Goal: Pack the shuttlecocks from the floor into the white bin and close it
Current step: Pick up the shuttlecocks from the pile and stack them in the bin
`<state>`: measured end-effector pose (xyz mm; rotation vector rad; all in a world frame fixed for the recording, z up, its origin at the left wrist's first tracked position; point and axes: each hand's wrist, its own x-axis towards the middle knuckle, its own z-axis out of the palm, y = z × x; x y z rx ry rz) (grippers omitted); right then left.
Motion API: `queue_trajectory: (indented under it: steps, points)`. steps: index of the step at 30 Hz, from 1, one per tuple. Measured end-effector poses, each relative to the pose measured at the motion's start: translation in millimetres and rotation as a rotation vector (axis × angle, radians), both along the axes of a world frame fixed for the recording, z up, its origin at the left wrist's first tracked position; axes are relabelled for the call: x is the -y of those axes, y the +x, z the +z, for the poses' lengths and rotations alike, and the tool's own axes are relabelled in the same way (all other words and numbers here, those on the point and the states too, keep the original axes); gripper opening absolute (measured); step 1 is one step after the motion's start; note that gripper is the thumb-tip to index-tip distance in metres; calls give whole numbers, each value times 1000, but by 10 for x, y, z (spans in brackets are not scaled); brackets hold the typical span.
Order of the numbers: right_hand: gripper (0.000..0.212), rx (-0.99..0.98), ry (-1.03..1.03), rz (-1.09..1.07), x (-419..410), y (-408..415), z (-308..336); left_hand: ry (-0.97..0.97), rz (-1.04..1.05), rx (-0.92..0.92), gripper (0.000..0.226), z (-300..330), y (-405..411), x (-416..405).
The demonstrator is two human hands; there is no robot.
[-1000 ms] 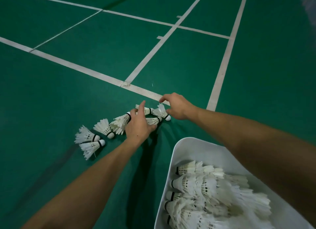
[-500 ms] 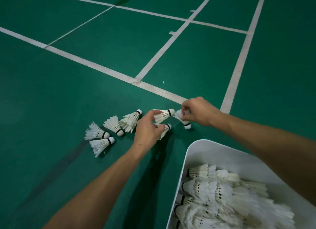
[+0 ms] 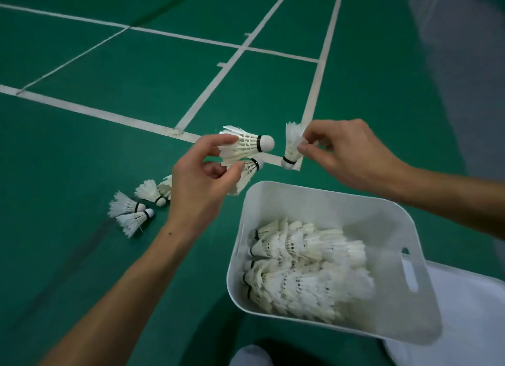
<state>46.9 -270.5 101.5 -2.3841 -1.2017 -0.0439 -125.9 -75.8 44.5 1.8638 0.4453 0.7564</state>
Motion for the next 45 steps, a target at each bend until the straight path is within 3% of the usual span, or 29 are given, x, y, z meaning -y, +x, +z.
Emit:
queue_trajectory:
  steps: [4, 8, 13, 17, 20, 25, 28, 35, 41, 45]
  points:
    - [20, -34, -93, -45, 609, -406, 197, -49, -114, -5, 35, 85, -181, 354]
    - [19, -110, -94, -162, 885, -698, -89, -89, -138, -40, 33, 65, -226, 551]
    - [28, -182, -24, -210, 441, -766, -795, -136, -4, 8, 35, 20, -201, 506]
    - [32, -150, -146, -175, -9, -726, -1131, -180, 103, 35, 36, -26, -202, 461]
    - [18, -204, -289, -125, -252, -711, -1264, -166, 96, 32, 36, -39, -213, 455]
    - [38, -464, -317, -131, -415, -578, -1629, -94, 14, -45, 35, -87, -235, 380]
    - [33, -566, -305, -56, -384, -508, -1716, -93, -11, -69, 35, -107, -269, 380]
    - [18, -692, -56, -81, 17, -485, -1295, -162, -128, -98, 37, -178, -382, 446]
    - [31, -1296, 408, 21, 347, -657, -813, -265, -348, -119, 37, -149, -403, 566]
    - [34, -1405, 500, 32, 463, -658, -818, -328, -461, -111, 36, -152, -394, 620]
